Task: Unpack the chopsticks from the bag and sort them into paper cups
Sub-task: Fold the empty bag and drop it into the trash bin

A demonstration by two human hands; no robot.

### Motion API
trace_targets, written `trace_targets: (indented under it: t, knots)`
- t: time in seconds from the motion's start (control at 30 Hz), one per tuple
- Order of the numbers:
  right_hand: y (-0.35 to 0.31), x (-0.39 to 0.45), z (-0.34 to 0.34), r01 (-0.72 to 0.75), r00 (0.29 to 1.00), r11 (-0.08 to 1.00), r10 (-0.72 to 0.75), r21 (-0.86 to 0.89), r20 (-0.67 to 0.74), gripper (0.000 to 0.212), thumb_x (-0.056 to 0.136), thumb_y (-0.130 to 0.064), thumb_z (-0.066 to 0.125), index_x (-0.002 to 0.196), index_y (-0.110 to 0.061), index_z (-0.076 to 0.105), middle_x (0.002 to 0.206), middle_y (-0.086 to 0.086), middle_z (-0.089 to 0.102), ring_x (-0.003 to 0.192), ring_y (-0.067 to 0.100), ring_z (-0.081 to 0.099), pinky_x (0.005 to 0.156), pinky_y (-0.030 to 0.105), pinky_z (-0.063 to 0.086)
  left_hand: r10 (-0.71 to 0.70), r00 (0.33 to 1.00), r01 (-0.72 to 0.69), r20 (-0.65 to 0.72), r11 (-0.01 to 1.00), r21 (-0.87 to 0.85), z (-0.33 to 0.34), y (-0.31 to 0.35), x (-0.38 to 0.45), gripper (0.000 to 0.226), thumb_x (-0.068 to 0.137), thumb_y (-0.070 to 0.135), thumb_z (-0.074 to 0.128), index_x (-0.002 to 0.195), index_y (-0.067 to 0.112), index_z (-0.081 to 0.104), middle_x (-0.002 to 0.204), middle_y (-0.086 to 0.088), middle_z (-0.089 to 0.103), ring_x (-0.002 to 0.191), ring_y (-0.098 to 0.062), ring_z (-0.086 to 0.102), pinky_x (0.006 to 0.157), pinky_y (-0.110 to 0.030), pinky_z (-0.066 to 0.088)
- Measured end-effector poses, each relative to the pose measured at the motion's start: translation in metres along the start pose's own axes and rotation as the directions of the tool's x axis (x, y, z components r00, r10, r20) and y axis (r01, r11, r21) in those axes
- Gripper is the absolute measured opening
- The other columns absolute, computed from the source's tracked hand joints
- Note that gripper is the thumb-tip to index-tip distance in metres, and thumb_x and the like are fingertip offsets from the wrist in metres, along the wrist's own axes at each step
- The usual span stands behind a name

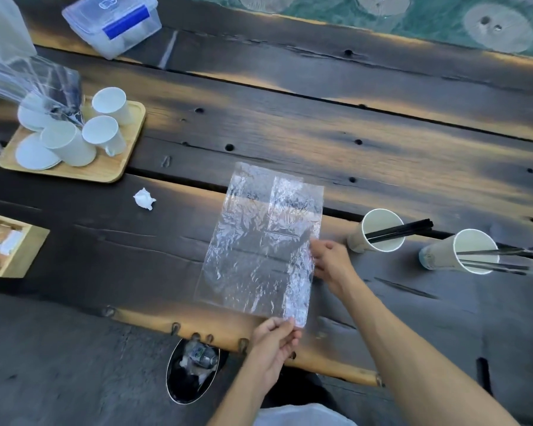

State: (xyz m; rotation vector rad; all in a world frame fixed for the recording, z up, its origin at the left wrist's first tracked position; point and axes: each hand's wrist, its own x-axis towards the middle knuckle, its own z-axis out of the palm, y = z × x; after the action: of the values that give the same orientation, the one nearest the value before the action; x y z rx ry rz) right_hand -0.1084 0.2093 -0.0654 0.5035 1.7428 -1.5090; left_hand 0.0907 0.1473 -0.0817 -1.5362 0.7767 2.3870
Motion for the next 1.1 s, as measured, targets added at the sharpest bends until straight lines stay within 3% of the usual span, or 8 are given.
trace_targets:
  t: [0.2,0.33,0.5,0.6,0.77,0.9,1.0,1.1]
  knots:
    - [0.061,-0.029,-0.017,-0.123,0.990,0.988,0.128,-0.093,0.054,0.018,0.090,0.002,0.062,0.078,-0.010,0.056,0.075,0.014,0.059,0.067,0.024,0.055,0.060,0.033,0.048,-0.031,0.999,0.029,-0.023,0.997,-0.069,-0.003,0.012,0.005,0.035,0.081,0.018,0.078,0.109,0.000,0.065,0.094,-0.019,0.074,0.082,-0.026,0.070,0.067,-0.032,0.059]
    - [0.066,-0.030,-0.037,-0.089,0.996,0.988,0.085,-0.129,-0.040,0.024,0.091,0.009,0.054,0.075,-0.009,0.056,0.067,0.013,0.052,0.048,0.017,0.041,0.043,0.023,0.032,0.093,0.965,-0.135,-0.244,0.977,-0.164,-0.040,0.046,0.011,0.035,0.088,0.018,0.070,0.118,0.004,0.062,0.108,-0.014,0.071,0.088,-0.023,0.067,0.070,-0.032,0.056]
    - [0.067,-0.022,-0.052,-0.024,0.977,0.975,-0.024,-0.220,-0.214,0.012,0.092,-0.002,0.060,0.081,-0.006,0.057,0.054,0.006,0.054,0.036,0.011,0.040,0.036,0.020,0.030,0.162,0.937,-0.149,-0.309,0.987,0.065,-0.062,0.063,0.011,0.011,0.087,0.003,0.071,0.094,-0.003,0.067,0.066,-0.010,0.074,0.051,-0.013,0.069,0.050,-0.020,0.057]
    - [0.075,-0.024,-0.054,-0.049,0.988,0.959,0.007,-0.278,-0.152,0.021,0.090,-0.012,0.067,0.076,-0.008,0.051,0.051,0.004,0.049,0.040,0.014,0.036,0.041,0.025,0.029,0.169,0.937,-0.120,-0.307,0.978,0.172,-0.069,0.059,0.009,0.009,0.088,0.004,0.071,0.091,-0.004,0.069,0.068,-0.012,0.074,0.046,-0.012,0.066,0.044,-0.018,0.054]
    - [0.085,-0.027,-0.061,-0.145,0.963,0.952,0.072,-0.271,-0.260,0.025,0.079,0.013,0.063,0.075,-0.009,0.051,0.066,0.014,0.055,0.052,0.023,0.048,0.053,0.033,0.040,0.244,0.911,-0.075,-0.333,0.890,0.449,-0.077,0.054,0.010,0.020,0.091,0.009,0.068,0.090,-0.011,0.068,0.063,-0.014,0.070,0.034,-0.009,0.053,0.031,-0.016,0.034]
    - [0.087,-0.032,-0.057,-0.059,0.952,0.839,-0.115,-0.541,-0.282,0.026,0.079,-0.009,0.073,0.074,-0.014,0.048,0.069,0.006,0.062,0.060,0.023,0.054,0.054,0.031,0.038,0.261,0.902,-0.014,-0.344,0.814,0.581,-0.085,0.063,0.010,0.025,0.093,0.012,0.067,0.087,-0.012,0.066,0.063,-0.016,0.070,0.034,-0.013,0.050,0.031,-0.016,0.032]
    - [0.086,-0.037,-0.052,0.035,0.921,0.748,-0.281,-0.662,-0.269,0.024,0.087,-0.016,0.068,0.074,-0.015,0.047,0.068,0.001,0.060,0.061,0.016,0.055,0.051,0.031,0.036,0.242,0.907,0.098,-0.344,0.674,0.732,-0.094,0.073,0.005,0.043,0.090,0.036,0.067,0.066,0.000,0.067,0.050,-0.009,0.068,0.033,-0.016,0.052,0.033,-0.016,0.032]
    - [0.073,-0.034,-0.046,0.116,0.905,0.717,-0.361,-0.687,-0.225,0.014,0.093,-0.010,0.054,0.081,-0.017,0.053,0.078,0.003,0.063,0.064,0.001,0.052,0.053,0.025,0.039,0.321,0.861,0.301,-0.394,0.303,0.904,-0.100,0.090,0.001,0.065,0.083,0.067,0.054,0.062,0.006,0.065,0.063,-0.007,0.072,0.055,-0.023,0.065,0.053,-0.025,0.048]
